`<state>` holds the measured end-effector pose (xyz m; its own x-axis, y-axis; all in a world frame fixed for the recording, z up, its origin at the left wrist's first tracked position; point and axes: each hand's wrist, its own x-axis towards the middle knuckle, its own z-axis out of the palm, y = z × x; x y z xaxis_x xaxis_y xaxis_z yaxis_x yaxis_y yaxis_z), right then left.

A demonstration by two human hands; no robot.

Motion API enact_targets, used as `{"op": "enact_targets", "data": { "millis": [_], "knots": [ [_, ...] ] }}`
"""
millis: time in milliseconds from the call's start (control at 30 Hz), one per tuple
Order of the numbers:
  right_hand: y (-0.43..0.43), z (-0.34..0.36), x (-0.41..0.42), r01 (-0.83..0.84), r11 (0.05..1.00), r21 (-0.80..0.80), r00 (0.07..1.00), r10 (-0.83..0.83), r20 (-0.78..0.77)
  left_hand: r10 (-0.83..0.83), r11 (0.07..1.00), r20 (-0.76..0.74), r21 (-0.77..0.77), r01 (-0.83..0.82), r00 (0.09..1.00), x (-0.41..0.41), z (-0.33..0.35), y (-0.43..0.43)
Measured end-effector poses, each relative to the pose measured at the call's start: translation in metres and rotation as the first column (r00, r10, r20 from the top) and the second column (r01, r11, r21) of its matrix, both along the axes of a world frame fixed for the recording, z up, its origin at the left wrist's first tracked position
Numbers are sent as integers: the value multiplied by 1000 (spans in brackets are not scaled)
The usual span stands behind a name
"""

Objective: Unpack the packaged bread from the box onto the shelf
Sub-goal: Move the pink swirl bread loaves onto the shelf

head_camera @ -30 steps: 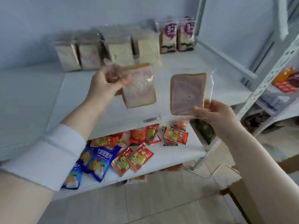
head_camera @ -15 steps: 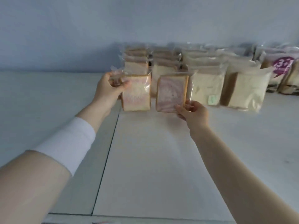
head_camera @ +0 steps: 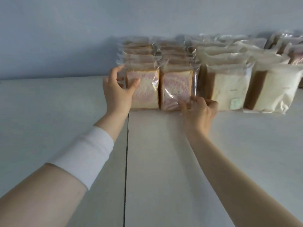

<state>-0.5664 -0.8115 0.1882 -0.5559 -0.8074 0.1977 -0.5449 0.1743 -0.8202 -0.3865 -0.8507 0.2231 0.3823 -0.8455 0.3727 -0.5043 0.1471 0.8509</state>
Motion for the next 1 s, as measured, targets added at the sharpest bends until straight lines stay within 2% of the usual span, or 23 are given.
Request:
{"op": "enact_targets", "data": {
  "millis": [167, 233, 300, 400, 467, 600, 667, 733, 833, 1000],
  "knots": [
    [17, 12, -3, -40, 998, 56, 989, 48, -139, -11, 998, -4, 56, 12, 1000, -3, 12, 11],
    [36, 19, -16, -63, 997, 45, 966, 73, -250, 41, 998, 133, 35, -46, 990, -13, 16, 27],
    [60, 25, -36, -83, 995, 50, 924, 96, -370, 22, 1000, 332, -24, -15, 943, -33, 21, 49],
    [103, 33, -81, -61, 987, 150, 823, 135, -552, -12, 985, 618, -127, 114, 786, -84, 24, 74],
    [144, 37, -130, 17, 976, 217, 781, 122, -612, -2, 978, 699, -149, 148, 715, -127, 29, 89],
    [219, 37, -230, 140, 951, 275, 790, 60, -610, -27, 999, 721, 8, 31, 693, -156, 25, 103],
    [235, 34, -256, 167, 946, 277, 790, 40, -612, -64, 998, 771, 55, 34, 634, -161, 19, 112],
    [239, 29, -255, 132, 936, 326, 809, 88, -581, -117, 993, 800, 110, 48, 588, -168, 10, 131],
    [232, 24, -229, 23, 937, 347, 808, 187, -558, -118, 985, 759, 172, -22, 640, -169, 3, 155],
    [211, 30, -176, -126, 924, 360, 766, 321, -556, -50, 978, 786, 165, -131, 616, -136, 8, 171]
  ]
}}
